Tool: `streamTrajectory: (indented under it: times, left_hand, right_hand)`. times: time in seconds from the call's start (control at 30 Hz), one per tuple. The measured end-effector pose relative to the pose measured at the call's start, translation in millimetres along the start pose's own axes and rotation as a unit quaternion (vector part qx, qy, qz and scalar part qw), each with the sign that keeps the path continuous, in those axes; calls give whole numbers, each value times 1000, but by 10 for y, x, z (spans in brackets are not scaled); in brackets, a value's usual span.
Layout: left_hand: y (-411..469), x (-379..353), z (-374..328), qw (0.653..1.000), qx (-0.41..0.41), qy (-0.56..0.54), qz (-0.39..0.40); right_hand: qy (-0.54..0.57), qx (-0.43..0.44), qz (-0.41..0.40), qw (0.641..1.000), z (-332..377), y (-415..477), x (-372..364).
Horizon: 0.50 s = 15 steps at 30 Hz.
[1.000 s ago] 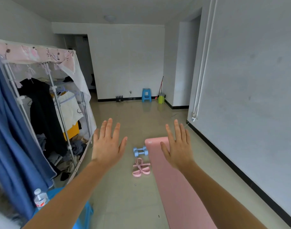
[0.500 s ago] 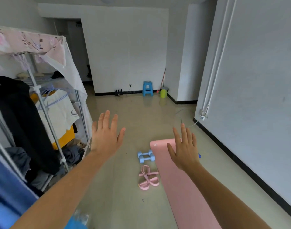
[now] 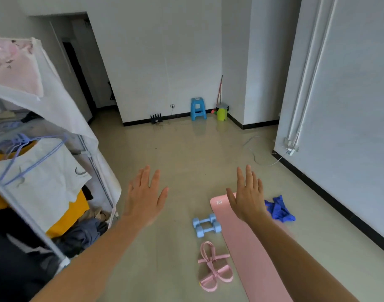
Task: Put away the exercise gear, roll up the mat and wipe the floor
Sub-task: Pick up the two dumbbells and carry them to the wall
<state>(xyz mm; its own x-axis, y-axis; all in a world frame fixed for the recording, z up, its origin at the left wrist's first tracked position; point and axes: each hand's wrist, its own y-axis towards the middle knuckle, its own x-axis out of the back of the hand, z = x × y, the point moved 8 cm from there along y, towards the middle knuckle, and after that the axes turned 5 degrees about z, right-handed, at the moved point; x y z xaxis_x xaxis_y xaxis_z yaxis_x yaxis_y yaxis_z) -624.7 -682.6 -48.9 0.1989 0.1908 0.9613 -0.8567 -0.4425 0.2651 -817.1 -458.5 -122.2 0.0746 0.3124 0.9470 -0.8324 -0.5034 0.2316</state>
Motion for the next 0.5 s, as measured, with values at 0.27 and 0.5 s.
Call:
streamTrajectory:
  times: [0.27, 0.5]
  left_hand:
    - [1597, -1231, 1004, 997, -24, -1, 71]
    - [3268, -2531, 1498, 984, -118, 5, 134]
  right_hand:
    - [7, 6, 53, 999, 637, 1567, -1023]
    - [-47, -148, 73, 985, 550, 2471, -1869]
